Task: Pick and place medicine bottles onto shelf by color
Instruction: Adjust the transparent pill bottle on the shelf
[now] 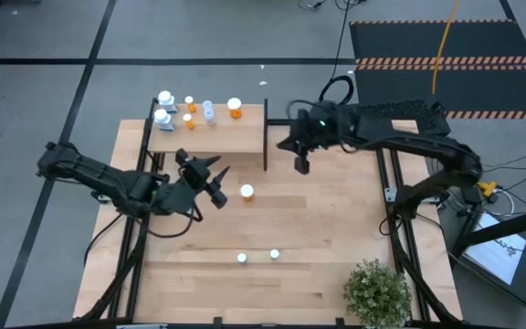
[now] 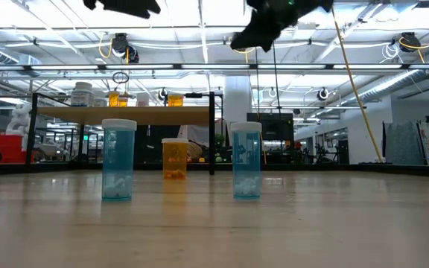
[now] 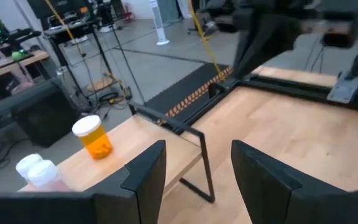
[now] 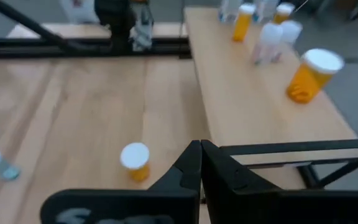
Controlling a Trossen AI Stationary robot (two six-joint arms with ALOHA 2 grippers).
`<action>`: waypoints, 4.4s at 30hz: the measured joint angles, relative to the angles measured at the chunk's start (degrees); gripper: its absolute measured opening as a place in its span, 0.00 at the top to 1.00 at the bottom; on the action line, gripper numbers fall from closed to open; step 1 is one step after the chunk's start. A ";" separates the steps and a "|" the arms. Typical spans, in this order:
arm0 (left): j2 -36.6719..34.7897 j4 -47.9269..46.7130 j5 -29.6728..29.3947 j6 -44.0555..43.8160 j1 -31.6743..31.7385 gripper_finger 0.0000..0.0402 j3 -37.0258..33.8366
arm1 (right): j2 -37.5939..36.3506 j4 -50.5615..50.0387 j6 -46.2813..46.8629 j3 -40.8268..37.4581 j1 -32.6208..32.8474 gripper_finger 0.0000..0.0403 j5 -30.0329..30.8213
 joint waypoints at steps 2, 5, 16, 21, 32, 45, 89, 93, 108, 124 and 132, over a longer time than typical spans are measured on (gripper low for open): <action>1.28 -0.43 0.34 -0.68 0.82 0.55 -0.01 | -3.33 7.31 0.17 -6.61 0.55 1.00 1.54; 3.26 -0.53 0.60 -0.92 2.42 0.55 -0.01 | -7.08 17.63 0.01 -16.01 0.90 1.00 5.09; 4.28 -1.47 1.64 -7.51 9.46 0.55 -0.02 | -14.30 34.73 -4.15 -33.38 -1.98 1.00 7.48; 4.28 -1.61 1.78 -9.08 12.97 0.50 -0.02 | -14.69 35.14 -7.81 -34.07 -4.03 1.00 7.37; 4.28 -1.38 6.70 -16.03 27.85 0.28 -0.03 | -14.71 40.51 -7.10 -34.07 -8.12 1.00 7.10; 4.26 -3.68 14.97 -16.64 39.72 0.29 -0.03 | -14.43 40.71 -6.47 -34.05 -8.85 1.00 7.21; 12.36 -5.27 18.34 -18.82 43.96 0.31 -0.05 | -11.30 43.02 -6.47 -34.00 -11.10 0.88 7.28; 12.36 -7.18 18.37 -18.83 43.91 0.31 -0.05 | -11.30 42.88 -6.47 -34.00 -11.10 0.88 7.28; 12.36 -7.23 18.37 -17.61 42.26 0.50 -0.05 | -11.30 42.74 -6.47 -34.00 -11.08 0.88 7.28; 12.10 -11.46 18.38 -18.61 40.56 0.54 -0.05 | -11.30 42.38 -6.49 -33.98 -11.08 0.88 7.28; 12.04 -12.22 18.34 -19.31 39.92 0.54 -0.03 | -11.30 42.35 -6.67 -33.98 -11.08 0.88 7.28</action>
